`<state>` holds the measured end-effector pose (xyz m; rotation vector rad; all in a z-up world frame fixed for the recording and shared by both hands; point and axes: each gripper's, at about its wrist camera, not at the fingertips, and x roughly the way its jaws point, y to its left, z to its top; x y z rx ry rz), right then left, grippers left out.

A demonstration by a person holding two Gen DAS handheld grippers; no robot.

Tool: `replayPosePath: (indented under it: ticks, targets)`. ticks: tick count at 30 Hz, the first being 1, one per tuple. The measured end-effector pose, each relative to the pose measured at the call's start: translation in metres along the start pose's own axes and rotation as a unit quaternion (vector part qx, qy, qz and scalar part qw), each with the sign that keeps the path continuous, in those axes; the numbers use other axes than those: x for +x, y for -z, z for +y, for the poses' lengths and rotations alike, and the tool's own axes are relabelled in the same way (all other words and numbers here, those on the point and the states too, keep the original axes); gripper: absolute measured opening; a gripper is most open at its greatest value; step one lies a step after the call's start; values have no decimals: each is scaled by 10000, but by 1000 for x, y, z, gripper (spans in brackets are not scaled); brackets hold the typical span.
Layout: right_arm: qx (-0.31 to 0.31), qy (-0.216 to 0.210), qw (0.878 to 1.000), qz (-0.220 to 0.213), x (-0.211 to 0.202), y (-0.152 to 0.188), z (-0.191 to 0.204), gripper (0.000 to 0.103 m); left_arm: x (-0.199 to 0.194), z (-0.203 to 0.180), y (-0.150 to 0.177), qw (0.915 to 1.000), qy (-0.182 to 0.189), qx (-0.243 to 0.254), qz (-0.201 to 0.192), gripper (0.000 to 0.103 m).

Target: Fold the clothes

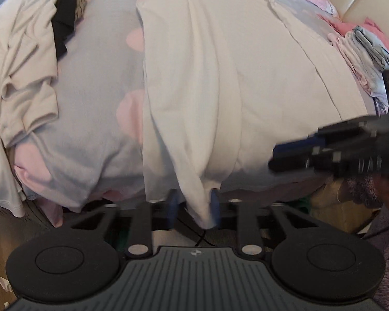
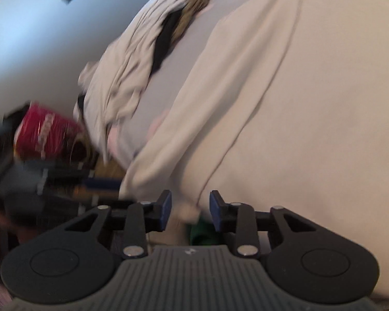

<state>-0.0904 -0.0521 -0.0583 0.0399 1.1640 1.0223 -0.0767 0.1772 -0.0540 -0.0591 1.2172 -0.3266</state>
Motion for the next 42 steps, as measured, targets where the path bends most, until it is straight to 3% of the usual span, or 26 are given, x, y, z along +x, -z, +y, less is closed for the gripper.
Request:
replayPosePath:
  ticks: [2, 10, 12, 16, 17, 18, 22, 28, 31, 36, 42]
  targets:
    - [-215, 18, 9997, 132, 14, 9, 7, 36, 2, 10, 2, 9999, 83, -115, 24, 5]
    - [249, -56, 9994, 219, 68, 21, -1, 35, -5, 38, 7, 9965, 468, -676, -144, 3]
    - [438, -82, 9989, 158, 75, 23, -7, 25, -5, 41, 8, 9957, 537, -740, -159, 3]
    - [927, -394, 9949, -16, 81, 27, -18, 21, -5, 45, 8, 9939, 692, -845, -166, 3]
    - [1052, -479, 9933, -61, 82, 27, -21, 9, -5, 45, 8, 9936, 717, -862, -163, 3]
    - [1182, -552, 9914, -59, 79, 28, -23, 3, -5, 46, 8, 9929, 769, -889, -161, 3]
    - [1628, -836, 9831, -19, 50, 30, -25, 2, -10, 50, 9, 9884, 1061, -1071, -187, 3]
    - [1636, -1024, 9805, -367, -13, 24, -7, 2, -6, 54, 5, 9804, 1387, -1400, 25, 3]
    - [1642, -883, 9819, -328, -25, 27, -5, 2, 9, 49, 3, 9846, 1135, -1287, 330, 3]
    - [1843, -412, 9820, 51, 6, 41, -25, 1, 37, 50, 2, 9860, 828, -1279, 682, 3]
    - [1818, -306, 9827, 150, 20, 43, -31, 1, 52, 59, 8, 9848, 246, -1420, 965, 3]
